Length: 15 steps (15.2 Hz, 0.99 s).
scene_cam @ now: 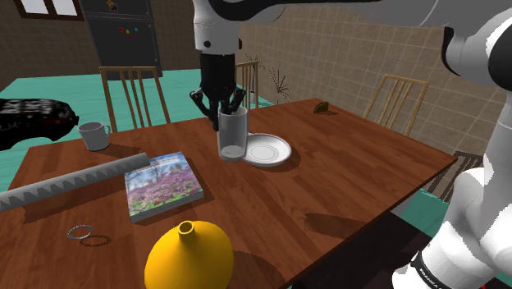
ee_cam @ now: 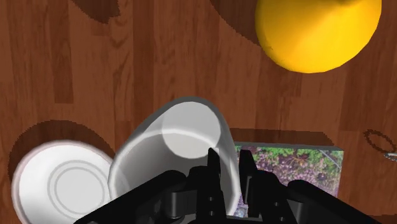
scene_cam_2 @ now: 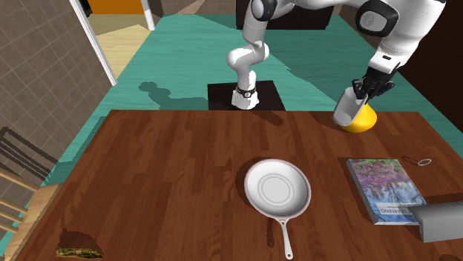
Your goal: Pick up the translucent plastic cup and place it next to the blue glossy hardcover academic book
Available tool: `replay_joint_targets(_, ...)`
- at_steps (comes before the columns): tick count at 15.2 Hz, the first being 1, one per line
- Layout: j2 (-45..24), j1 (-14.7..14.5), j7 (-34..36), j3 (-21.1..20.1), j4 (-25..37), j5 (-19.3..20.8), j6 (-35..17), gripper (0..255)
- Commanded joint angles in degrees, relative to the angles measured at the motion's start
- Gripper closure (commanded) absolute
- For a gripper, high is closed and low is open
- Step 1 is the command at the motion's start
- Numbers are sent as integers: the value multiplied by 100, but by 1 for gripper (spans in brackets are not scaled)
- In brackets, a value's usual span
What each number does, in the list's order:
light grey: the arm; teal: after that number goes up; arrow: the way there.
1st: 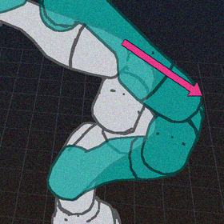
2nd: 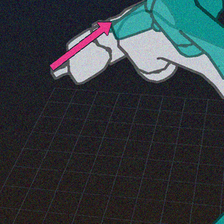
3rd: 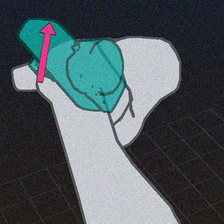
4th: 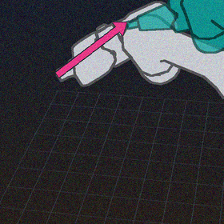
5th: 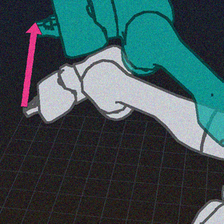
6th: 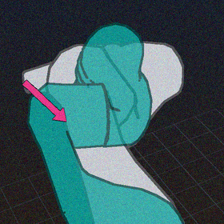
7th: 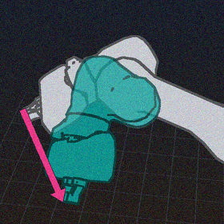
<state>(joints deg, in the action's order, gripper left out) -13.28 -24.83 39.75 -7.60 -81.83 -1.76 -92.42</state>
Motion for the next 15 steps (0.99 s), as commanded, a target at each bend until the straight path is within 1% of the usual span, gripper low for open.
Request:
replay_joint_targets(1, 30, 1, -2, 0, -188, -4, -164, 255)
replay_joint_targets(15, 33, 10, -54, 7, -1272, -11, -1243, 255)
